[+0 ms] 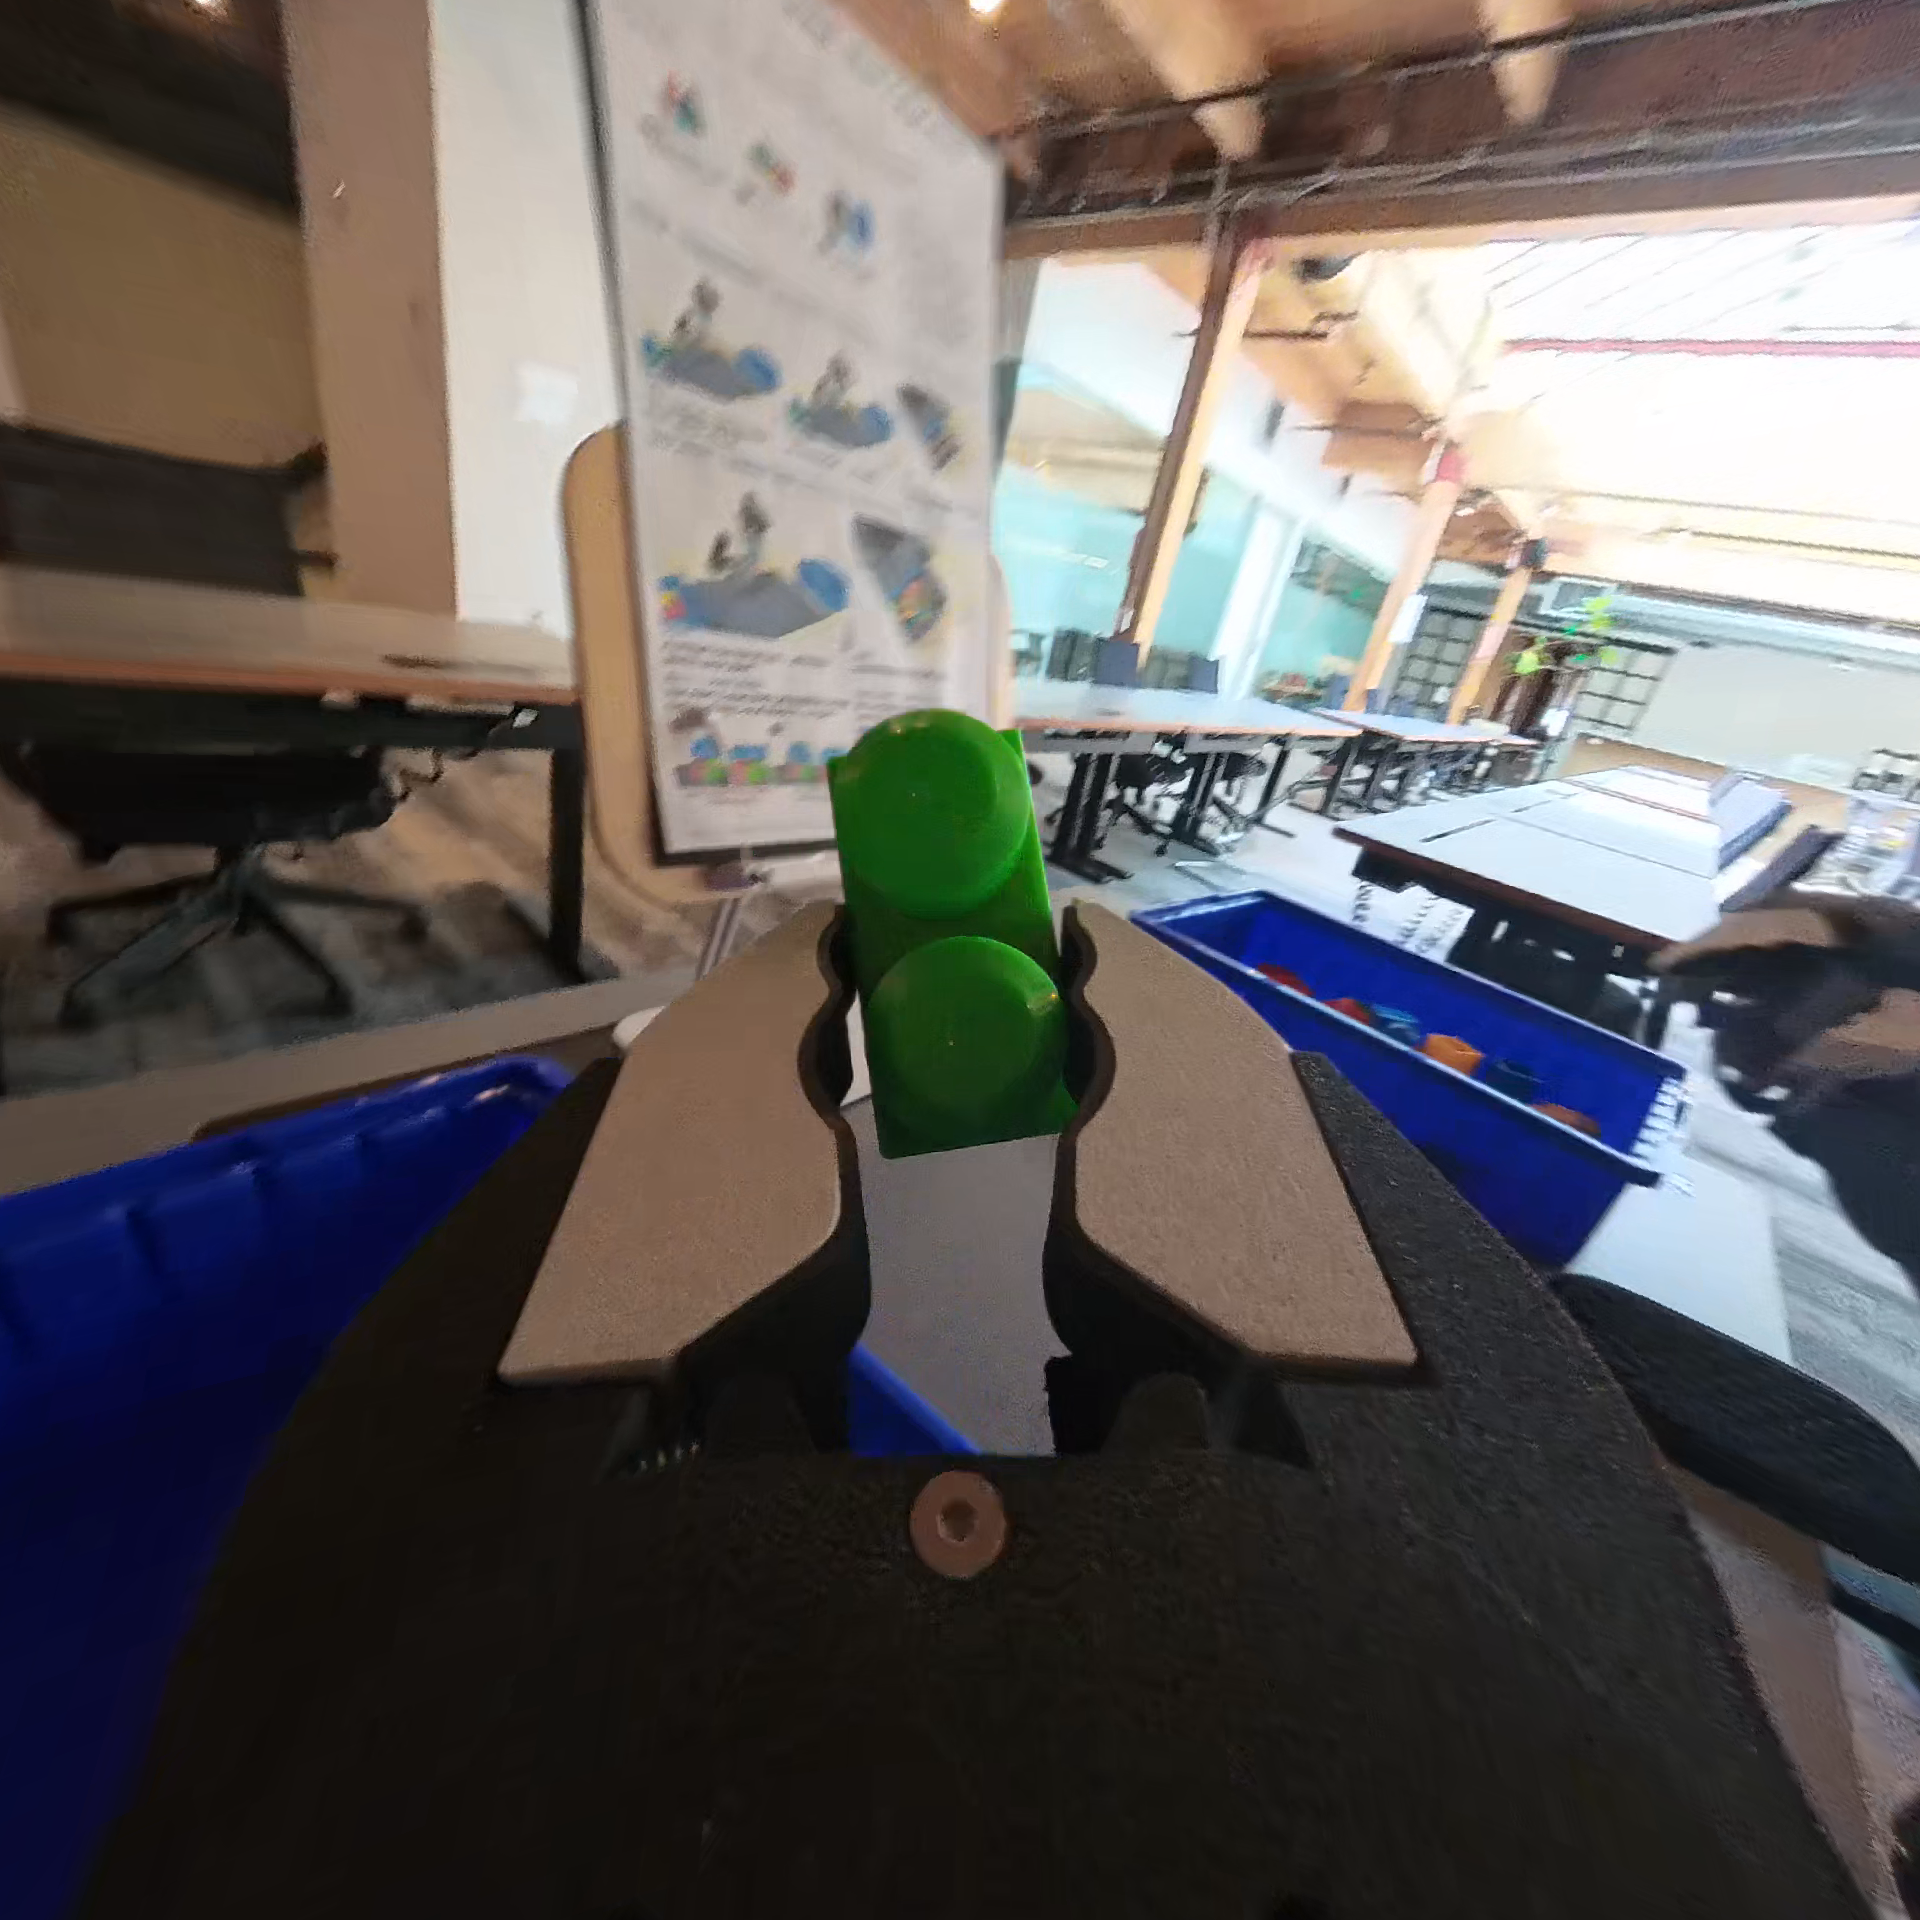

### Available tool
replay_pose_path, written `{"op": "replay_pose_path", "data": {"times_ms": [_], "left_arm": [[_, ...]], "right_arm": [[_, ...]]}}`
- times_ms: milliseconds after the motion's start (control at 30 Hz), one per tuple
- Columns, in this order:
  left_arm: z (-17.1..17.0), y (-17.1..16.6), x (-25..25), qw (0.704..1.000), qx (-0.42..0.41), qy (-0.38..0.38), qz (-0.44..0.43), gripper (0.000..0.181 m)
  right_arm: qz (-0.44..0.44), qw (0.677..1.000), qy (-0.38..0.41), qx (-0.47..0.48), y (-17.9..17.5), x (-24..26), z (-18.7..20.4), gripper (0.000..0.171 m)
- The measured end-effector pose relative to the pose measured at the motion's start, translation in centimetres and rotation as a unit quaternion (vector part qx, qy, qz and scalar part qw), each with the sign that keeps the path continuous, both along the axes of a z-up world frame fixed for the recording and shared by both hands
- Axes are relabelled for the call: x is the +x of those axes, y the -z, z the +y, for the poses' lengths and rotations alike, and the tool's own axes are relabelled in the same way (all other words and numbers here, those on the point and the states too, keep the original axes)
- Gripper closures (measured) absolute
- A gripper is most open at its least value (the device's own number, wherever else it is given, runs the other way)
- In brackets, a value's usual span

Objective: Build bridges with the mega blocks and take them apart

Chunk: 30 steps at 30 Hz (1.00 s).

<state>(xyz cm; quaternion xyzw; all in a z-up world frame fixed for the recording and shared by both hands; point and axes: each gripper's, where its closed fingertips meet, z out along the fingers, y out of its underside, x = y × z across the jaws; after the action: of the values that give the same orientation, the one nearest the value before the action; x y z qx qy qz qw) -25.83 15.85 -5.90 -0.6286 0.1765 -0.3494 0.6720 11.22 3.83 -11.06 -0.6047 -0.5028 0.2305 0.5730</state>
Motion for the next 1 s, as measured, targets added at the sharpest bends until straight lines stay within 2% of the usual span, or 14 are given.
{"op": "replay_pose_path", "data": {"times_ms": [167, 267, 333, 400, 633, 700, 767, 900, 1000], "left_arm": [[-7.3, -2.6, 2.9, 0.995, 0.071, 0.057, -0.035, 0.145], [-10.9, -3.7, 5.1, 0.987, 0.106, 0.102, -0.068, 0.144], [-13.0, -4.3, 6.4, 0.98, 0.124, 0.127, -0.087, 0.144], [-14.7, -4.7, 7.8, 0.974, 0.142, 0.145, -0.099, 0.144], [-18.4, -4.8, 11.8, 0.959, 0.154, 0.2, -0.126, 0.144], [-19.0, -4.5, 12.3, 0.956, 0.16, 0.208, -0.128, 0.144], [-19.4, -4.2, 12.7, 0.956, 0.16, 0.211, -0.126, 0.144], [-19.4, -3.3, 13.2, 0.963, 0.151, 0.202, -0.099, 0.145], [-19.6, -3.1, 13.0, 0.964, 0.145, 0.202, -0.096, 0.145]], "right_arm": [[0.137, 0.983, -0.121, -0.009, -4.1, -7.1, -2.4, 0.093], [0.201, 0.965, -0.167, -0.03, -6.5, -10.7, -3.0, 0.071], [0.239, 0.95, -0.195, -0.043, -7.9, -13.2, -3.3, 0.049], [0.259, 0.937, -0.224, -0.073, -8.8, -15.8, -3.8, 0.044], [0.266, 0.899, -0.309, -0.159, -9.2, -22.8, -6.0, 0.074], [0.274, 0.893, -0.316, -0.165, -9.0, -23.7, -6.4, 0.092], [0.269, 0.891, -0.325, -0.17, -8.5, -24.5, -7.0, 0.096], [0.275, 0.88, -0.348, -0.172, -8.1, -25.0, -7.8, 0.12], [0.275, 0.879, -0.351, -0.169, -7.8, -25.0, -8.1, 0.123]]}}
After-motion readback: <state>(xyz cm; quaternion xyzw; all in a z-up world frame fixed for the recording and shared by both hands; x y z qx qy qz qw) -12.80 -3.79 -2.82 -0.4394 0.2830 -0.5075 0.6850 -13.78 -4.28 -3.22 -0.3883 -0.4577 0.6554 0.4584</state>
